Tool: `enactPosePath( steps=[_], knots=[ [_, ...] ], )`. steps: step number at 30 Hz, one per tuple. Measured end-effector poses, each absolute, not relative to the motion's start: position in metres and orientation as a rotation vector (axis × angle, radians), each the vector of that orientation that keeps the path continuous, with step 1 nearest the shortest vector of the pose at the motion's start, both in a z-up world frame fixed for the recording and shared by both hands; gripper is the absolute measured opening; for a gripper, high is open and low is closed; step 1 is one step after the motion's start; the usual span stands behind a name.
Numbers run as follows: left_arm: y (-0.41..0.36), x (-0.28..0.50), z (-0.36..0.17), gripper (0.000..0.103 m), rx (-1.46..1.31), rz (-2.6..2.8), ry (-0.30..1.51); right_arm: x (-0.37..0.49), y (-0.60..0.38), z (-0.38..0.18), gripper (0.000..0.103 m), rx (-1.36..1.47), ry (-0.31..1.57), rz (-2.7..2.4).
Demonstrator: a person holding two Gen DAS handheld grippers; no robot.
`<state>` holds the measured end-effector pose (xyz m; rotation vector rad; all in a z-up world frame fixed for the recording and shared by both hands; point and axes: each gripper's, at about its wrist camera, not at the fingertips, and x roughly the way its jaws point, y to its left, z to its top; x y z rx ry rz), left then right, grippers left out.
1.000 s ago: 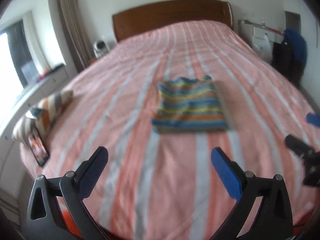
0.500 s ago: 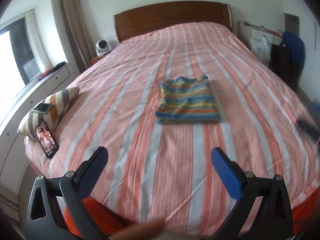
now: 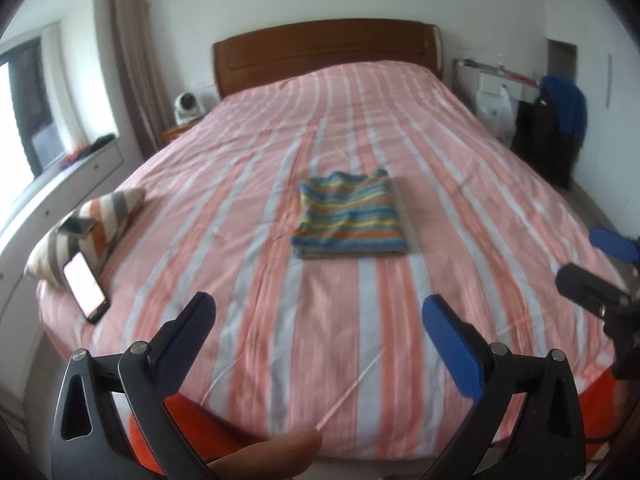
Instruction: Fold small clothes
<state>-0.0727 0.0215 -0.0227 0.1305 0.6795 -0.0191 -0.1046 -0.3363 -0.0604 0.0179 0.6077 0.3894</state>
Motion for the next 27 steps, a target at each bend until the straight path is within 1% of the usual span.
enactPosePath(
  steps=[3, 9, 16, 27],
  knots=[
    [0.017, -0.070, -0.030, 0.103, 0.168, -0.032, 0.691, -0.106, -0.328, -0.062, 0.103, -0.013, 0.631, 0.443],
    [0.015, -0.072, -0.034, 0.103, 0.136, -0.004, 0.756, -0.106, -0.311, -0.068, 0.103, -0.041, 0.683, 0.494],
    [0.014, -0.075, -0.035, 0.103, 0.152, 0.004, 0.793, -0.093, -0.307, -0.073, 0.103, -0.071, 0.760, 0.405],
    [0.022, -0.067, -0.031, 0.103, 0.122, 0.056, 0.803, -0.092, -0.297, -0.061, 0.103, -0.113, 0.754, 0.363]
  ],
)
